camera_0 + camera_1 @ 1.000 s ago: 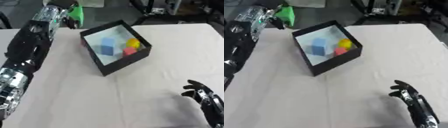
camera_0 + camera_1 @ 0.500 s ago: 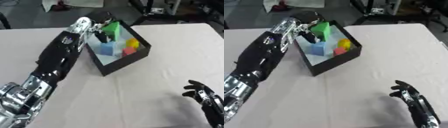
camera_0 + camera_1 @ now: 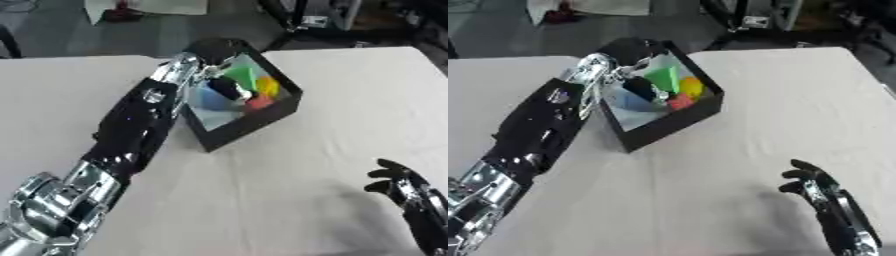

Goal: Pick up objects on the table and place them in the box.

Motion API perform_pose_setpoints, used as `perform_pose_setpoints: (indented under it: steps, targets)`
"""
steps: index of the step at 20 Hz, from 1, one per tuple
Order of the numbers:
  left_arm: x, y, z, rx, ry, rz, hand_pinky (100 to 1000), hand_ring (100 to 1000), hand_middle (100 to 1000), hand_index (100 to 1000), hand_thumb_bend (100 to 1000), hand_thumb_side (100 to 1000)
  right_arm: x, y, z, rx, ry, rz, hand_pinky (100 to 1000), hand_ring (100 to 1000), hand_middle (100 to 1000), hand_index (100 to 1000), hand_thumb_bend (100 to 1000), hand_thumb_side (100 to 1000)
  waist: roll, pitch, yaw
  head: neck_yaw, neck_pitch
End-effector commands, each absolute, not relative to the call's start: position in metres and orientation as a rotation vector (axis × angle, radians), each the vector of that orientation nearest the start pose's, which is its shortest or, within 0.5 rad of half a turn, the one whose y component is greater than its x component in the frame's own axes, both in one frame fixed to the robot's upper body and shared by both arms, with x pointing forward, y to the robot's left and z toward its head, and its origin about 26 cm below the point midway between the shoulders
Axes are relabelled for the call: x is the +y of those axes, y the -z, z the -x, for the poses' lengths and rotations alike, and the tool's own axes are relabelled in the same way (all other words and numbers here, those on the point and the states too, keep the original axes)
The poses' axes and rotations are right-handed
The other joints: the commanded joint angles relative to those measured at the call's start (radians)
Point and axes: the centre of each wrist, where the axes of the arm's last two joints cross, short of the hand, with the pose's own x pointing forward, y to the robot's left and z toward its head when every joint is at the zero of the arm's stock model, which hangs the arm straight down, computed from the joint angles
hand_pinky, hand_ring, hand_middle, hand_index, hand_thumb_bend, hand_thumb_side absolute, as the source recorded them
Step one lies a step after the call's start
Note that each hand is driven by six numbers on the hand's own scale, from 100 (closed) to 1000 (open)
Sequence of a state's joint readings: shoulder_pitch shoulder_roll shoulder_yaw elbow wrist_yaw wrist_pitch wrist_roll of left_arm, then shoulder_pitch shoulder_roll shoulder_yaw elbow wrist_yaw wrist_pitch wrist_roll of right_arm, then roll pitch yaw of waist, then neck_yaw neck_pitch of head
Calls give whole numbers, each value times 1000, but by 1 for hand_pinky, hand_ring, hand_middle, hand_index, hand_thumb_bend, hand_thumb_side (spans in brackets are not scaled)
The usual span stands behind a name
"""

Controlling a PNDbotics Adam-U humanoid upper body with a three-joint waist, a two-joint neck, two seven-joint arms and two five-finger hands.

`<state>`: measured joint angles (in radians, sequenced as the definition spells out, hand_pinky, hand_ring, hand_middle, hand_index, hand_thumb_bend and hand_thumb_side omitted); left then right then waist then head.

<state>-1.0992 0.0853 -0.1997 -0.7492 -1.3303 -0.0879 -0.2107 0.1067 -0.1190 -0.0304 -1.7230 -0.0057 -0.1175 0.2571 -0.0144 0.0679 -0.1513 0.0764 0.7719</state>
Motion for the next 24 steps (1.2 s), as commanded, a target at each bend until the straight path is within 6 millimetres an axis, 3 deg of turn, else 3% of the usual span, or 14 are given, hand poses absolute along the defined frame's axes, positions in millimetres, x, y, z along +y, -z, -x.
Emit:
perform_pose_setpoints:
  steps: [1, 3, 4, 6, 11, 13, 14, 15, 18, 21, 24]
  targets:
    - [123, -202, -492, -1540, 1583, -1153, 847, 873, 929, 967, 518, 982, -287, -14, -248, -1732, -302, -45, 764, 610, 654, 840, 100, 748, -13, -33, 2, -1, -2]
    - [138, -219, -492, -1599, 1504, -1198, 824, 828, 885, 955, 430, 946, -288, -14, -247, -1730, -298, -40, 764, 610, 654, 840, 100, 742, -13, -35, 5, -4, -2]
    - [148, -227, -491, -1631, 1460, -1219, 799, 777, 833, 930, 325, 911, -288, -13, -247, -1730, -297, -38, 764, 610, 655, 840, 100, 747, -12, -36, 8, -4, -2]
    - [170, -238, -489, -1691, 1369, -1250, 762, 714, 773, 891, 225, 883, -288, -13, -247, -1728, -295, -35, 764, 610, 655, 840, 100, 749, -12, -36, 16, -3, -2]
    - [228, -238, -475, -1789, 1142, -1289, 701, 621, 675, 843, 109, 871, -289, -13, -246, -1728, -284, -21, 764, 611, 655, 840, 100, 754, -10, -31, 39, 4, -2]
    - [243, -232, -467, -1811, 1023, -1288, 688, 606, 654, 837, 103, 880, -290, -14, -247, -1739, -275, -13, 764, 611, 655, 841, 100, 756, -10, -24, 46, 3, -2]
    - [254, -211, -453, -1844, 925, -1250, 672, 592, 633, 831, 100, 822, -290, -14, -247, -1738, -273, -9, 765, 611, 655, 841, 100, 756, -10, -22, 46, 7, -2]
    - [265, -192, -432, -1889, 794, -1178, 670, 590, 631, 830, 100, 904, -290, -14, -247, -1738, -275, -9, 765, 611, 655, 841, 100, 760, -9, -22, 45, 12, -2]
    - [289, -157, -383, -1923, 434, -871, 656, 577, 616, 824, 100, 935, -291, -15, -247, -1742, -278, -9, 764, 610, 655, 841, 100, 758, -8, -21, 47, 17, -2]
    - [297, -129, -357, -1869, 269, -696, 650, 571, 610, 817, 100, 956, -291, -15, -246, -1742, -273, -4, 764, 610, 656, 841, 100, 756, -9, -22, 53, 18, -2]
    - [292, -111, -345, -1835, 191, -625, 647, 569, 607, 816, 100, 966, -291, -16, -247, -1750, -272, -7, 764, 610, 655, 841, 100, 741, -12, -23, 56, 20, -2]
